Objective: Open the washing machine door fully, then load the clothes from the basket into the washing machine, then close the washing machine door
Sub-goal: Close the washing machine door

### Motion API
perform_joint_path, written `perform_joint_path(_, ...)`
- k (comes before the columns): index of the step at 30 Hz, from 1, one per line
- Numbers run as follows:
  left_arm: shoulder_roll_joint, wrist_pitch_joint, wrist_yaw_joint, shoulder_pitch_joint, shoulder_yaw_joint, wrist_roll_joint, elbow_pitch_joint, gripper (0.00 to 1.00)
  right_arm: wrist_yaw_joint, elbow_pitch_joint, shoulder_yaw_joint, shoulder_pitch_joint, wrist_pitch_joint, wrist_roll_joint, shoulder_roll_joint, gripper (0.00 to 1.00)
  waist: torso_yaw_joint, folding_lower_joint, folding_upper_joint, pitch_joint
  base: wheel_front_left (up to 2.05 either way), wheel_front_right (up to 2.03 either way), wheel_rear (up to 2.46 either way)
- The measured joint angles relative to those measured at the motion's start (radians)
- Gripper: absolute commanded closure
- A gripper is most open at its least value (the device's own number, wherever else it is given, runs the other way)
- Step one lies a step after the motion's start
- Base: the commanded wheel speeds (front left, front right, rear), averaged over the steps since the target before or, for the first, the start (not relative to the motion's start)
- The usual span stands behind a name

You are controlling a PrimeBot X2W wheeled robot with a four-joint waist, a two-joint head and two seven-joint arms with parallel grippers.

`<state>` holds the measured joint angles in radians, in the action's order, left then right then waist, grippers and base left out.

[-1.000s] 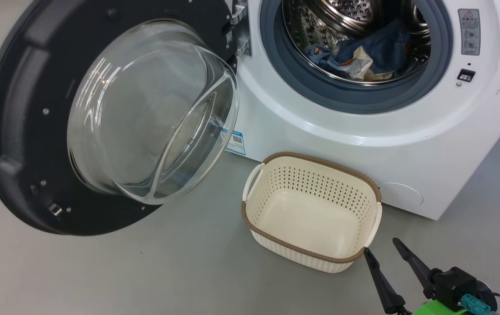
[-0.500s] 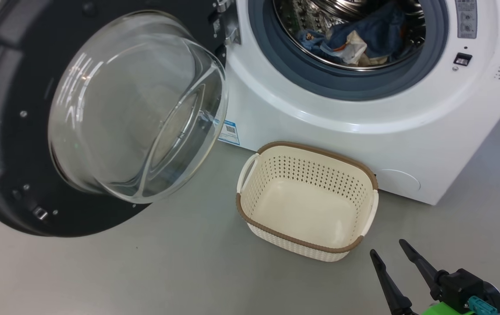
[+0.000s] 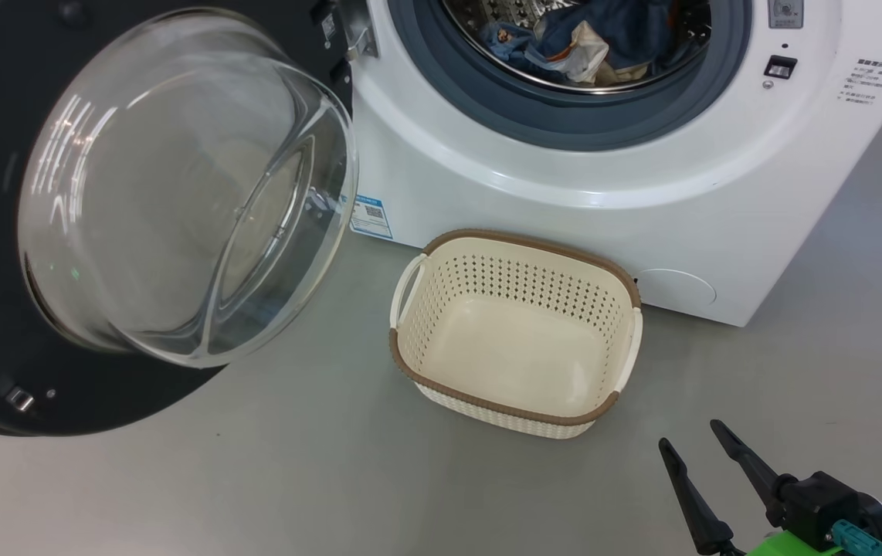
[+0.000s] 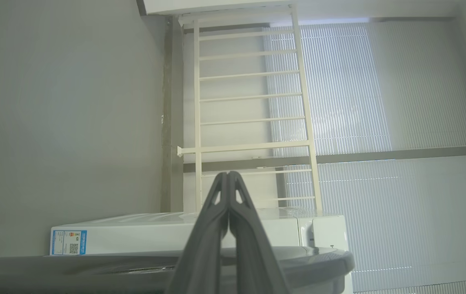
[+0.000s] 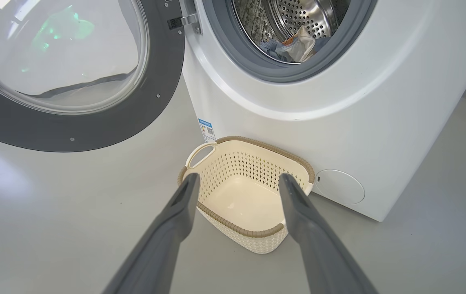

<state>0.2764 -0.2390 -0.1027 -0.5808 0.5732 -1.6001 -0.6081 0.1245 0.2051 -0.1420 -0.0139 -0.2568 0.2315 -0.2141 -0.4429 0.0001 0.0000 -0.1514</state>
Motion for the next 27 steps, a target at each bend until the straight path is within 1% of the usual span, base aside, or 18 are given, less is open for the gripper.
perform_joint_path(5,0.026,-0.048,-0.011,-0.001,-0.017,0.000,-0.053,1.00,0.000,0.000,0.000,0.000,0.000,0.000,-0.002,0.00,0.010,0.0000,0.0000,-0.004,0.00,0.00,0.00)
perform_joint_path(11,0.027,-0.124,-0.018,-0.006,-0.025,-0.023,-0.074,1.00,0.000,0.000,0.003,0.000,0.000,0.000,-0.002,0.00,0.008,0.0000,0.0000,0.002,0.00,0.00,0.00)
perform_joint_path(17,0.020,-0.242,-0.018,-0.008,-0.029,-0.071,-0.028,1.00,0.000,0.000,0.004,0.000,0.000,0.000,-0.002,0.00,0.007,0.0000,0.0000,0.013,0.00,0.00,0.00)
perform_joint_path(23,0.022,-0.344,-0.026,0.028,-0.047,-0.088,0.012,1.00,0.000,0.000,0.010,0.000,0.000,0.000,-0.001,0.00,0.006,-0.0001,0.0000,0.024,0.00,0.00,0.00)
perform_joint_path(27,0.023,-0.391,-0.026,0.055,-0.066,-0.088,0.032,1.00,0.000,0.001,0.012,0.000,0.000,0.000,0.003,0.00,0.004,-0.0001,0.0000,0.030,0.00,0.00,0.00)
